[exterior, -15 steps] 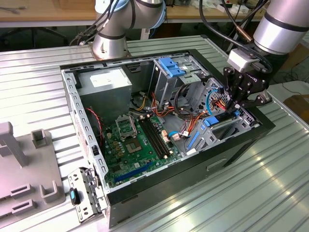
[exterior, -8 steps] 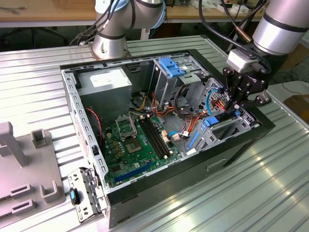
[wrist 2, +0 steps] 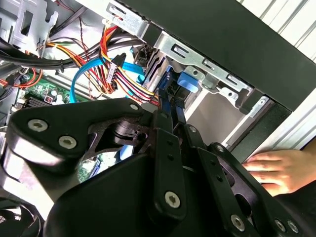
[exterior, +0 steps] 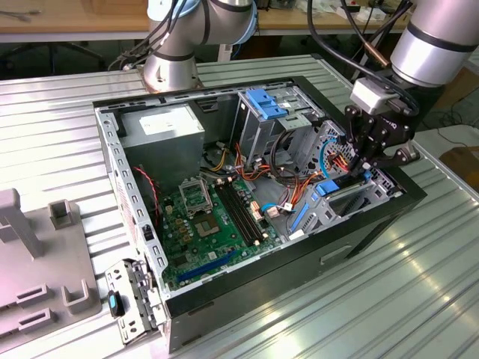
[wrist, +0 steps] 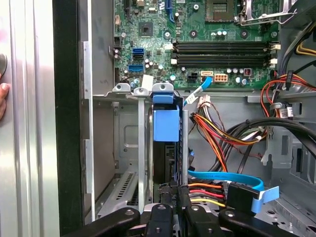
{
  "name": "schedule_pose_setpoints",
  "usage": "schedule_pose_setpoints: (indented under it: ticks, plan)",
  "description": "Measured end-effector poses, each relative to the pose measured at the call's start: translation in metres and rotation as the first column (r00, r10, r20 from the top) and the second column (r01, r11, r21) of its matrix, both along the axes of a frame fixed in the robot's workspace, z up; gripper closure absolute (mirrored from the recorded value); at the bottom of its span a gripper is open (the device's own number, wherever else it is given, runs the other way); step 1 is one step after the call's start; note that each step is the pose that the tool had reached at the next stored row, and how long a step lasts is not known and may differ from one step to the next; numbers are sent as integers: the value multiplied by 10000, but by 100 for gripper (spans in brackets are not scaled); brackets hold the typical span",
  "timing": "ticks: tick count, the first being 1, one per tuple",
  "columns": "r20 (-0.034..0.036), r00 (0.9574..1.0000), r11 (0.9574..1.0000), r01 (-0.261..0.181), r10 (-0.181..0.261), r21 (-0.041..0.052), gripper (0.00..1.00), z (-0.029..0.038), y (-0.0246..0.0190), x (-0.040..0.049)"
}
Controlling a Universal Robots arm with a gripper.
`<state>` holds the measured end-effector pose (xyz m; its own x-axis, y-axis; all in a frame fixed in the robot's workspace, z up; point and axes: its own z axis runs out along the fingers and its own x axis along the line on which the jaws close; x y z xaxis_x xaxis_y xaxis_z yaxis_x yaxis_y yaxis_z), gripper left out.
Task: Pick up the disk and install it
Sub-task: 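Insert the first disk wire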
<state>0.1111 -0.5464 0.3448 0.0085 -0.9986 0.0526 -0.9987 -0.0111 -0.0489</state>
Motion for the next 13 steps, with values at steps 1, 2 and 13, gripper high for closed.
schedule_pose_setpoints:
  ticks: [1,2,13]
  plan:
    - [0,10000,10000,0,0,2,84,-2,0,0]
    - [0,10000,10000,0,0,3,84,-3,0,0]
    - [0,10000,10000,1,-1,53,84,-28,-2,0]
